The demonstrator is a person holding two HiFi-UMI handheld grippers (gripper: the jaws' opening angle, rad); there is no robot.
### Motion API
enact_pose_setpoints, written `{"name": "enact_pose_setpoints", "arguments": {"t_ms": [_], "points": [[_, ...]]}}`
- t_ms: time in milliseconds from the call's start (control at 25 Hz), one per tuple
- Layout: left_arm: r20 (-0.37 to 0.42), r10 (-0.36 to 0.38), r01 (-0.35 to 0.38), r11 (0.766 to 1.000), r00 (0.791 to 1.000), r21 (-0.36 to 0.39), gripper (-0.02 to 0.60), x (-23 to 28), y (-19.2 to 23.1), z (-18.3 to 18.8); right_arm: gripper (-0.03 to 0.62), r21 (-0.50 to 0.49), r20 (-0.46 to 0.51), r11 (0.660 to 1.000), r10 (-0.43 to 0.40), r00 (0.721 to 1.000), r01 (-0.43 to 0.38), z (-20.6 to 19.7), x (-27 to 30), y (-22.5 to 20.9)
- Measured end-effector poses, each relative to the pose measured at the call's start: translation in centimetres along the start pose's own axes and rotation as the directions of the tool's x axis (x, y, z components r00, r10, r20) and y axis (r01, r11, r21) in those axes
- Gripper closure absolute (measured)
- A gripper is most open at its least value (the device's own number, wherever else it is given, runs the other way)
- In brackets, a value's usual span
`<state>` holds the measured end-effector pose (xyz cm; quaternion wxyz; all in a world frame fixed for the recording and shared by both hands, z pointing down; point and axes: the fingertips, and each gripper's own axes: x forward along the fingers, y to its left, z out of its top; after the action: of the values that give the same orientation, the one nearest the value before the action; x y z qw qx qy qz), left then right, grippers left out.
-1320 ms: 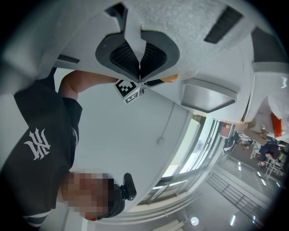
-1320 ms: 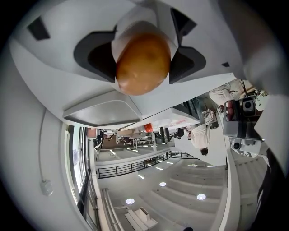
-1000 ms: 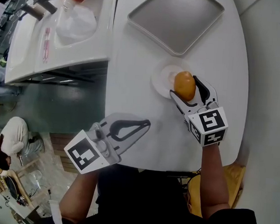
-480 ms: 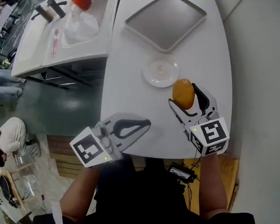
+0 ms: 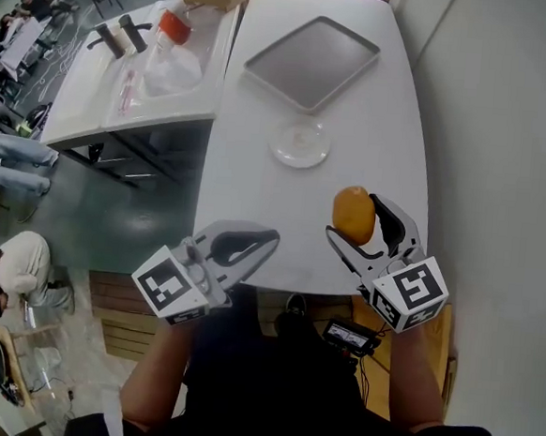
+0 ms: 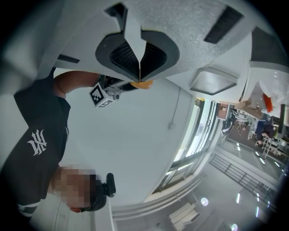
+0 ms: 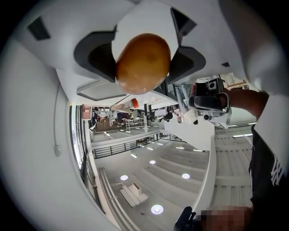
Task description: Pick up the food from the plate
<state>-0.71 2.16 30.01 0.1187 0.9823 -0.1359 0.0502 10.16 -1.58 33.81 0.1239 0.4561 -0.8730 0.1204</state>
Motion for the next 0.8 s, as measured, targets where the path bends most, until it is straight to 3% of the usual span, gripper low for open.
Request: {"name": "enact_pose_setpoints", "arguments": {"t_ms": [200,400,800], "points": [[0.086,-0.017,0.012,0.998,0.996,0.060,0.574,-0.6,-2.8,2.0,0.226,-0.029,0.040,0.999,0.035,0.999,-0.034,0.8,-3.6,1.8],[0.063,-0.022,0.016,0.996,0.998,0.089,0.574,-0.7,-5.8,2.1,0.226,-0.044,0.093,0.994,0.102,0.990,-0.098,1.6,-6.9,4.6],[0.034,-0.008,0.004,0.993,0.999,0.116,0.574,-1.7,-9.7,1.9,0.224,-0.073,0.146,0.992,0.110,0.983,-0.101,3.0,-11.9,7.1]]}}
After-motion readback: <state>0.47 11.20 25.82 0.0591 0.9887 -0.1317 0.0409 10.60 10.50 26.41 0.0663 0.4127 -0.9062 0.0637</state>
